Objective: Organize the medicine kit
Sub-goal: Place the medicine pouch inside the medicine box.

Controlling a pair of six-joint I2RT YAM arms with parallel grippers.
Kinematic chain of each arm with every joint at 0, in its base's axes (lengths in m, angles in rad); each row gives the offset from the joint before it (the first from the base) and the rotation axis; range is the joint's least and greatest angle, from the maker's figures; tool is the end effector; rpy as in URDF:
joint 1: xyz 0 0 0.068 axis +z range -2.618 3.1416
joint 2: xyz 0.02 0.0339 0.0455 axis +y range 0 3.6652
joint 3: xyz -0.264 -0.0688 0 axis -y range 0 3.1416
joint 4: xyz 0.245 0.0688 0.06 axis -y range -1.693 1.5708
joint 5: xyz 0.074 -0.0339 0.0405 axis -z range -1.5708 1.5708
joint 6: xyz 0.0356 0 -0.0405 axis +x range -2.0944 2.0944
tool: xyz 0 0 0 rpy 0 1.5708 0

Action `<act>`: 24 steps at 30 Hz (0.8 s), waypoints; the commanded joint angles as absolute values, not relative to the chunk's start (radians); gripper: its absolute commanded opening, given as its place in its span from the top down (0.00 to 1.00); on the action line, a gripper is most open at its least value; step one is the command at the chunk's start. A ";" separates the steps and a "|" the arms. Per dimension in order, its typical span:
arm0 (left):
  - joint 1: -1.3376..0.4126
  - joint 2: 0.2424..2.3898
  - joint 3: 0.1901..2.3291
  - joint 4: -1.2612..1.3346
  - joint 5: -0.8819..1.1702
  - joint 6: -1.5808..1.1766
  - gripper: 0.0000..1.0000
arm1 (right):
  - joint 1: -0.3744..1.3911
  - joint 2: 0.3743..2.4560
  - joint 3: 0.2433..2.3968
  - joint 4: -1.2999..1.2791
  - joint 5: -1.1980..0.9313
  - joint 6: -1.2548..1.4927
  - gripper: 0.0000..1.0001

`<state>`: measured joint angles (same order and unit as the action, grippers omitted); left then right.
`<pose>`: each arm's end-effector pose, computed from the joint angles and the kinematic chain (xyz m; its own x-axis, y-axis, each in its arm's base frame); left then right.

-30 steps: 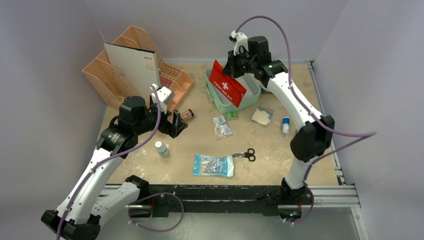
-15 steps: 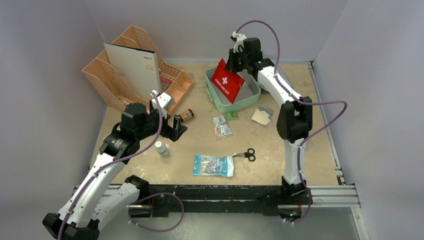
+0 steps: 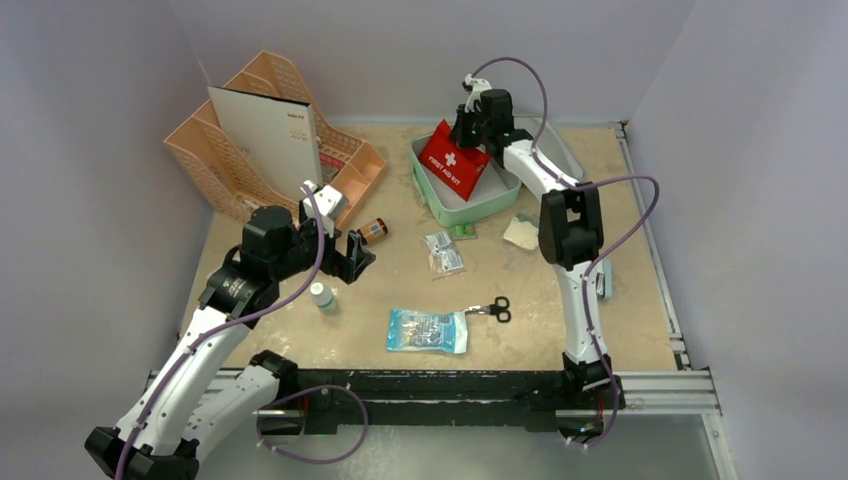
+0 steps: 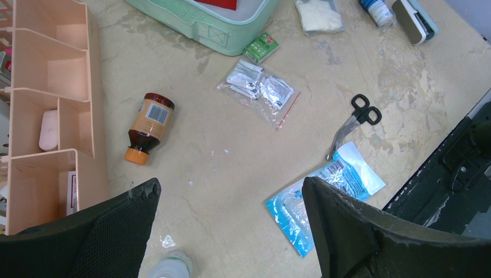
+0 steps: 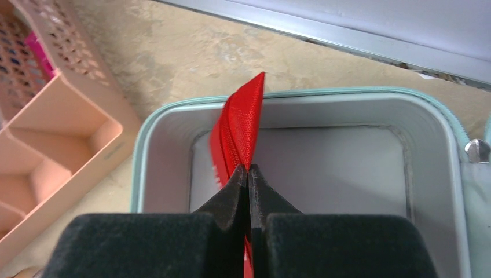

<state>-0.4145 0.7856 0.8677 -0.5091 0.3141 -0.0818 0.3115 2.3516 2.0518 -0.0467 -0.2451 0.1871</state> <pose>0.1519 -0.0789 0.3354 -0.4301 0.1044 -0.8967 0.6073 0.7684 -0.2019 0.5301 0.1798 0.2491 -0.4133 0.0565 -0.9088 -0.4455 0.8579 0.2559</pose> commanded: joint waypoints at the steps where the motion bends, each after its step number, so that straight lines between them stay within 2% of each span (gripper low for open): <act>1: -0.413 0.773 0.865 -0.470 0.328 -0.063 0.08 | 0.298 2.348 2.080 0.058 -0.148 0.217 1.00; 16: -0.413 0.776 0.865 -0.476 0.320 -0.063 0.07 | 0.281 2.286 1.949 0.105 0.067 0.188 1.00; 18: -0.413 0.774 0.866 -0.476 0.323 -0.063 0.06 | 0.282 2.271 1.936 0.106 0.063 0.178 0.96; 22: -0.413 0.775 0.866 -0.474 0.322 -0.063 0.06 | 0.281 2.261 1.948 0.095 0.090 0.169 0.77; 24: -0.413 0.772 0.865 -0.476 0.322 -0.063 0.06 | 0.281 2.248 1.947 0.089 0.092 0.169 0.72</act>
